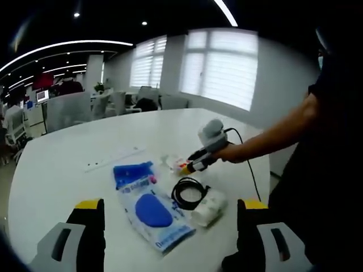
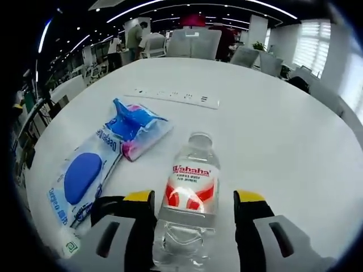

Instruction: Arrange the tabletop items into an orderly group along one side of the table until the central work area is clear of visible clutter.

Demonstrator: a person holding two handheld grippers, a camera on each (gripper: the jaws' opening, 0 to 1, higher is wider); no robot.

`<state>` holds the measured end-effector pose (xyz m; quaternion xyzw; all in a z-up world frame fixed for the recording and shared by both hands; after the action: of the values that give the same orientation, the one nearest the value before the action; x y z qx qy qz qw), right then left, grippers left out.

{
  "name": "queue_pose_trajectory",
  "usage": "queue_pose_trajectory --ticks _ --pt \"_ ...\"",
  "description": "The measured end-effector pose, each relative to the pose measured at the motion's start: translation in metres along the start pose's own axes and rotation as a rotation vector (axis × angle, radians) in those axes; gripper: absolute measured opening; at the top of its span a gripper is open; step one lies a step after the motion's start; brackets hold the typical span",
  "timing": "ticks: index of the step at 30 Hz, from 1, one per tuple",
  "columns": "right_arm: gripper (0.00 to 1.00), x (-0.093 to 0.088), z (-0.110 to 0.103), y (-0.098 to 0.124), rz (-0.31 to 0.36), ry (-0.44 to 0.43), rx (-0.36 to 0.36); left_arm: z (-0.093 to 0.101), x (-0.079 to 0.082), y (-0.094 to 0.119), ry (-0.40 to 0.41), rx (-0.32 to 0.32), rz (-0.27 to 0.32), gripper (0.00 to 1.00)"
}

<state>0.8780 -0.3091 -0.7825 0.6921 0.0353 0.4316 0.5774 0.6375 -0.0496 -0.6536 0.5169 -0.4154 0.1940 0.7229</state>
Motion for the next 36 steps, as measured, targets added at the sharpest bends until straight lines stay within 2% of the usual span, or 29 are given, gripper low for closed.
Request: queue_pose_trajectory --ticks 10,19,26,36 --pt "0.41 0.005 -0.008 -0.011 -0.012 0.01 -0.011 -0.006 0.0 -0.002 0.004 -0.006 -0.002 0.93" --pt "0.4 0.006 -0.005 -0.018 -0.019 0.007 -0.009 -0.008 -0.001 -0.002 0.006 -0.003 -0.016 0.92" --pt "0.34 0.006 -0.006 -0.014 -0.001 0.044 -0.002 -0.009 0.002 -0.005 0.004 -0.005 -0.013 0.91" --pt "0.29 0.006 -0.002 -0.01 0.013 0.028 0.009 -0.009 0.007 -0.011 -0.012 -0.018 -0.015 0.9"
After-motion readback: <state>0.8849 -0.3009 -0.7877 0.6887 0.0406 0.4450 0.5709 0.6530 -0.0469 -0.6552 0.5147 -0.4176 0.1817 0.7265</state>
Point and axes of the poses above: the point that each gripper's makers call its tool centre point, and the gripper's own axes: y roughly backward along the fingers, z roughly to its right, x roughly out of its top, the point moved 10 cm from there along y, roughly backward along the fingers, and after that the axes turned 8 degrees about -z, right-handed, at the moved point
